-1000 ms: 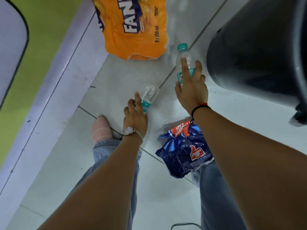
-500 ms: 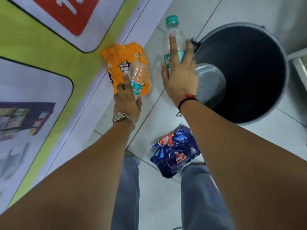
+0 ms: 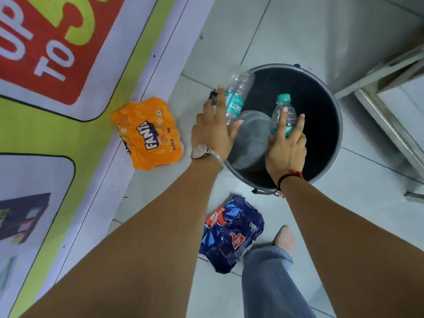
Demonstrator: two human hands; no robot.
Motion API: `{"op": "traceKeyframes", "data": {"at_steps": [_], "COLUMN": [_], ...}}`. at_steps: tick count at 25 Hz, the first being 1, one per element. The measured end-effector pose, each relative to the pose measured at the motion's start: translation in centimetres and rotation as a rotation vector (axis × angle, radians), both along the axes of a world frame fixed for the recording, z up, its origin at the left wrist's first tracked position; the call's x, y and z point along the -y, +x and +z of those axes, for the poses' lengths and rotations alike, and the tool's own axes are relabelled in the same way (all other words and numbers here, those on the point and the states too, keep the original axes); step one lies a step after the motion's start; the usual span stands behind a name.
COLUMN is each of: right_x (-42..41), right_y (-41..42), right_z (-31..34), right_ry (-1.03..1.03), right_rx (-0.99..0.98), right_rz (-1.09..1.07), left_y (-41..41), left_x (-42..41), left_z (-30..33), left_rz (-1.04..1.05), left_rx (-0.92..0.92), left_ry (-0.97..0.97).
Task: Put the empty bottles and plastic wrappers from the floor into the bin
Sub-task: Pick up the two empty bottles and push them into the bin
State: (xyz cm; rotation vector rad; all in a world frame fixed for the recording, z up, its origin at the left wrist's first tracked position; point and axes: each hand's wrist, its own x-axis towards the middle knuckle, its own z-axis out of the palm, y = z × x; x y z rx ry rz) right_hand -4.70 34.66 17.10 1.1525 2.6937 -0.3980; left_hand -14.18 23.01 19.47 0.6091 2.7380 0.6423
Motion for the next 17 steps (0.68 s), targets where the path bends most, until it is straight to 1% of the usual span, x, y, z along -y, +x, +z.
{"op": "traceKeyframes", "data": {"at_steps": [3,7,10,14,17], "right_x": [-0.7,-1.3,-2.1,-2.7,-2.6], "right_y": [1.0,2.3,3.0,3.2,3.2], "right_z": [-1.3,-1.4,-1.0,-0.5,-0.4], "right_ry": [-0.014,-0.005,-0.008,-0.011,-0.020], "right_rx": [0.015,-0.017,-0.056,-0.104,-0.131], "right_rz": [-0.071,-0.085,-0.095,-0.075,-0.066], "left_y": [1.2,2.1,2.4,2.8,3.6], "left_x": [-2.3,-4.0,-5.5,-6.3,-5.9], "left_z": [-0.8,-1.2,-1.5,-2.6,-2.9], "left_rz": [-0.104,-0.151,-0.147,-0.081,-0.102], "left_rx": [-0.029,-0.050,-0.046,0.022,-0.014], "left_ry": [-0.062,-0.130,-0.170,-0.218,-0.243]}}
